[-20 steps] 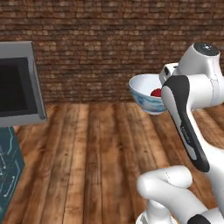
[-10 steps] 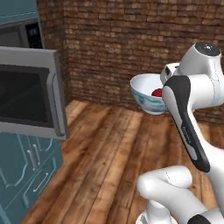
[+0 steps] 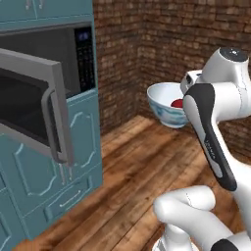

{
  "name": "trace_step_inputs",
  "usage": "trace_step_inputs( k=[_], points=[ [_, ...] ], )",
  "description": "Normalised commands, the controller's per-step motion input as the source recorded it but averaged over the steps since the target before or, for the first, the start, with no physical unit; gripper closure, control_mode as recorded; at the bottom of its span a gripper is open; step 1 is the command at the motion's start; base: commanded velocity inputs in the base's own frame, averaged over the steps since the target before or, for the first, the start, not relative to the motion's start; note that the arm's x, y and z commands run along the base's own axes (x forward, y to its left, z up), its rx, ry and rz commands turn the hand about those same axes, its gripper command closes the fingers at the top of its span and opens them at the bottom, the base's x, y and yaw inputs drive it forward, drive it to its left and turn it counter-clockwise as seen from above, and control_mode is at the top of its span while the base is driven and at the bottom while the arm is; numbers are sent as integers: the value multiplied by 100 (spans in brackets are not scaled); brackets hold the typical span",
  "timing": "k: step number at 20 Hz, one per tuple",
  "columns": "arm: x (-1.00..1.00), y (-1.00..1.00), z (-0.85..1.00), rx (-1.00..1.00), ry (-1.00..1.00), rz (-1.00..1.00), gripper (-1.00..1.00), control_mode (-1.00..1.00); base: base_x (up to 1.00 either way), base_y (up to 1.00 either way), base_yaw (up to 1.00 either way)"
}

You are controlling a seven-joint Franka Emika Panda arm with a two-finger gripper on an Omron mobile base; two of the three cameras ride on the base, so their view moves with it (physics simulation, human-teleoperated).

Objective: Pick the tomato from the sink and place it in the bowl. Then pick the bowl and place it in the microwave. Then close the microwave door and press the start button.

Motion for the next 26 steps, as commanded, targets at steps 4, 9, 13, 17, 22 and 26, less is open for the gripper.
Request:
trace_step_inputs(
  k=[4, 9, 13, 17, 22, 26],
  points=[
    [0, 0, 0, 0, 0, 0, 100, 100, 56, -1, 71],
    [0, 0, 0, 0, 0, 0, 100, 100, 75, -15, 59],
    [0, 0, 0, 0, 0, 0, 100, 100, 83, -29, 36],
    [0, 0, 0, 0, 0, 0, 100, 100, 59, -36, 28],
    [0, 0, 0, 0, 0, 0, 100, 100, 45, -35, 30],
    [0, 0, 0, 0, 0, 0, 100, 100, 51, -2, 23]
  ],
)
